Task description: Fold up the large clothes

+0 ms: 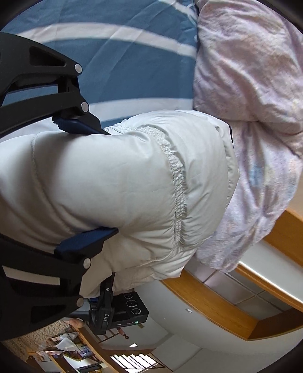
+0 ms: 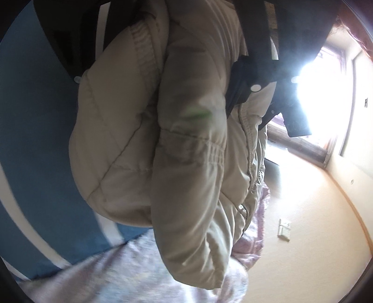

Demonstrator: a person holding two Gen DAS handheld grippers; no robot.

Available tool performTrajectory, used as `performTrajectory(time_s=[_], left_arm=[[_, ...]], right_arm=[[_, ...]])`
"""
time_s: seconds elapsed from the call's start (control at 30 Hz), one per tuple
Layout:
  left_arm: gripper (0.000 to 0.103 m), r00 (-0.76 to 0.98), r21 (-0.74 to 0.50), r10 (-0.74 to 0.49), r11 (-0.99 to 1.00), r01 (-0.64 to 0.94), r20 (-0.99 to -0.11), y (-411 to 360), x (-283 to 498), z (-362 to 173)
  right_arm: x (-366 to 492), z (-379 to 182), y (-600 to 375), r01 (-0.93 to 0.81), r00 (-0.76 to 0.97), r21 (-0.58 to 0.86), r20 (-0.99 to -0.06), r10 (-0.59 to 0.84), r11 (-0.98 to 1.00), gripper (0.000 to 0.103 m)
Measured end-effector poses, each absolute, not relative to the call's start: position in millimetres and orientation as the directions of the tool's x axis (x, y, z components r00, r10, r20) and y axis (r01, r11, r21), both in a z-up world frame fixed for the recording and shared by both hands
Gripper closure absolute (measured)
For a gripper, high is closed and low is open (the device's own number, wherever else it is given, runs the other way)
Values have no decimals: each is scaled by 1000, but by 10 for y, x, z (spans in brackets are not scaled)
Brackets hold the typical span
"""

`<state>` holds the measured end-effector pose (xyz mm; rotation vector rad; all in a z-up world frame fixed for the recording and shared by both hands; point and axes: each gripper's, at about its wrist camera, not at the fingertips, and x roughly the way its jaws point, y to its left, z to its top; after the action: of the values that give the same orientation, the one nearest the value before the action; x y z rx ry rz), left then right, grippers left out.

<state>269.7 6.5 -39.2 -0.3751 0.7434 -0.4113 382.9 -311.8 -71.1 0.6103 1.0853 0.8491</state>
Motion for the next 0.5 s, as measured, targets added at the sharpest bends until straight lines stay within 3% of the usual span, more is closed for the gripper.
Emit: performTrajectory(time_s=[0.5], left_arm=[[33,791,-495,-323,868,30,-519,1242,2545,-256]], right_arm=[[4480,-580,-1735,-435,45,766,-506,861,473,45]])
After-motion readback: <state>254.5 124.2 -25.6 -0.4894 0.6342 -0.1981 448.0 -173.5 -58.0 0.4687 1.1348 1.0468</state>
